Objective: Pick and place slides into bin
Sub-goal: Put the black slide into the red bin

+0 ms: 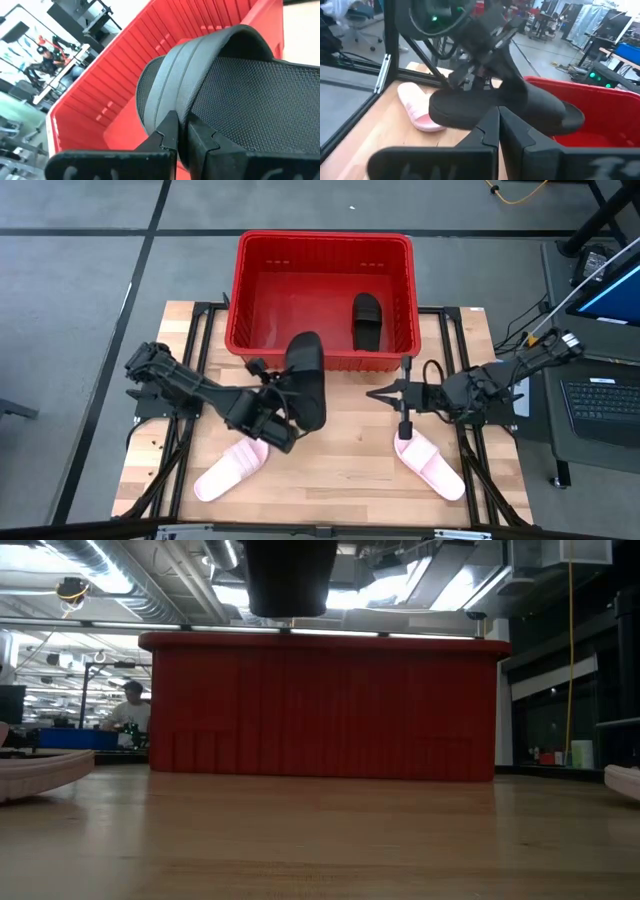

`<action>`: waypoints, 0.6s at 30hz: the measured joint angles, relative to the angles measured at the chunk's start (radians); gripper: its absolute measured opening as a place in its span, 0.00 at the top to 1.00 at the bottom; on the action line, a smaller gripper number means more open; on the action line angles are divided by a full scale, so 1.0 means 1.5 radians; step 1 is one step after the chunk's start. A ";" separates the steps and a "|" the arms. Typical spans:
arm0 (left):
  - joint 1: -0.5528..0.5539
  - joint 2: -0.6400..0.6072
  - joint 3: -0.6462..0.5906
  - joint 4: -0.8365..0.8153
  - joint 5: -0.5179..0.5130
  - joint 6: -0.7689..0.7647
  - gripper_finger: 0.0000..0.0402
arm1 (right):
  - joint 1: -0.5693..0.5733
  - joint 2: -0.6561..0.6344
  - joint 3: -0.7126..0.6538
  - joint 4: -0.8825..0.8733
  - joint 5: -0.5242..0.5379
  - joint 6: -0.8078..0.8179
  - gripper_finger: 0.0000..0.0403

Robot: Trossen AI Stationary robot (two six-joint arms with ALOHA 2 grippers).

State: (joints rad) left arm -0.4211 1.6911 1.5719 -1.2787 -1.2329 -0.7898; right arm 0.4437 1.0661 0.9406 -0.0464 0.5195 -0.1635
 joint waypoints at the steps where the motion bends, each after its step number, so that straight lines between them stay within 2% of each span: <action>1: 0.005 -0.004 0.000 0.011 0.002 0.018 0.98 | -0.004 0.016 0.024 -0.022 0.000 0.000 0.98; 8: 0.016 -0.050 0.000 0.089 0.001 0.138 0.98 | -0.037 0.150 0.212 -0.213 0.001 -0.004 0.97; 18: 0.010 -0.075 0.000 0.153 -0.006 0.288 0.98 | -0.053 0.298 0.404 -0.235 0.002 -0.143 0.78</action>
State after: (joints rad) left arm -0.4068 1.5780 1.5719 -1.0493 -1.2413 -0.3585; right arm 0.3649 1.5132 1.5468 -0.3993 0.5224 -0.3784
